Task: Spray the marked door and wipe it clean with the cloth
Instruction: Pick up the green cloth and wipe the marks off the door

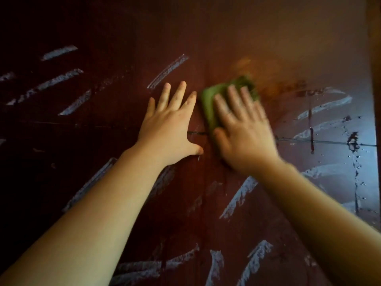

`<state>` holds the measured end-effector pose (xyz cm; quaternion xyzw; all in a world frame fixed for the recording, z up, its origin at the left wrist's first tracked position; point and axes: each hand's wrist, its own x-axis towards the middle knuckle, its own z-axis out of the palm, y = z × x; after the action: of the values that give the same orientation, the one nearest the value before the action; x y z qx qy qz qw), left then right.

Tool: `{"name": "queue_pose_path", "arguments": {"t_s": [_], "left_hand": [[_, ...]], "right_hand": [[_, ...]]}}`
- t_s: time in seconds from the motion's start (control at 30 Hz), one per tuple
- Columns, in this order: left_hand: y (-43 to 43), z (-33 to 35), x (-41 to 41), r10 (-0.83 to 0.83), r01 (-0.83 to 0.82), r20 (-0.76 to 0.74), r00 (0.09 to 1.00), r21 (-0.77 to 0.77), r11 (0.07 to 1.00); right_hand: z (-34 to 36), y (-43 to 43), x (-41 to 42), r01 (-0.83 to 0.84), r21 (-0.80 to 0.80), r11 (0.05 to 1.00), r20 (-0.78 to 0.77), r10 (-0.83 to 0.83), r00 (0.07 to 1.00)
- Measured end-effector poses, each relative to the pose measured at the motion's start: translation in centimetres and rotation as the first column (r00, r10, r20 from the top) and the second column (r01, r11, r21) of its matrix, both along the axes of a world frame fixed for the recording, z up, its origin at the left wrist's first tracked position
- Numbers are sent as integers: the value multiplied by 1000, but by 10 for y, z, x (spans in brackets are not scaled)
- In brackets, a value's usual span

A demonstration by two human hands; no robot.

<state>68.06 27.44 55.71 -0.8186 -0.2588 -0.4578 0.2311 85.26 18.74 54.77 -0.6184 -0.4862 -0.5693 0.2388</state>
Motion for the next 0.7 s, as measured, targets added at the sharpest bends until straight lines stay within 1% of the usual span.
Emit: {"name": "queue_pose_path", "arguments": {"t_s": [0.07,0.1,0.13,0.17,0.23,0.3,0.33,0.37,0.47,0.53,0.6,0.63,0.67,0.7], "left_hand": [[2,-1,-3,7,-7,-34,999,-4,1000],[2,-1,-5,11,-11,-54,998,-5,1000],[3,0,-8,15,-15,-69,998,-4,1000],[4,0,-10,18,-18,-73,997,-1,1000],[6,-1,-13,14,-14,-57,998,1,1000],[7,-2,-13,2,-1,-41,999,5,1000],[7,-3,-12,-3,3,-40,999,8,1000],[7,-3,-12,-7,8,-45,999,11,1000],[9,-3,-15,-11,12,-65,998,26,1000],[11,-3,-20,10,-7,-97,995,35,999],[12,-3,-25,21,-17,-115,993,34,999],[12,-3,-26,26,-23,-118,993,34,999],[11,-3,-26,32,-29,-118,992,30,999],[9,-3,-27,35,-34,-114,993,18,999]], "right_hand": [[-27,7,-9,17,-143,990,119,1,993],[-23,5,-8,26,-168,985,147,-1,989],[-12,4,-6,33,-152,988,157,-9,988],[2,5,-3,35,-102,994,148,-19,989],[37,9,-5,8,-1,1000,36,-8,999],[56,18,-12,-12,53,999,-72,15,997],[54,21,-17,-16,58,998,-72,20,997],[44,23,-21,-18,48,999,-38,20,999],[-18,18,-25,8,-99,995,135,5,991],[-49,12,-21,28,-173,985,186,4,983],[-44,10,-16,65,-214,975,220,-17,975],[-33,11,-14,77,-197,977,230,-30,973],[-18,12,-13,62,-148,987,198,-32,980],[0,12,-10,32,-79,996,125,-22,992]]}}
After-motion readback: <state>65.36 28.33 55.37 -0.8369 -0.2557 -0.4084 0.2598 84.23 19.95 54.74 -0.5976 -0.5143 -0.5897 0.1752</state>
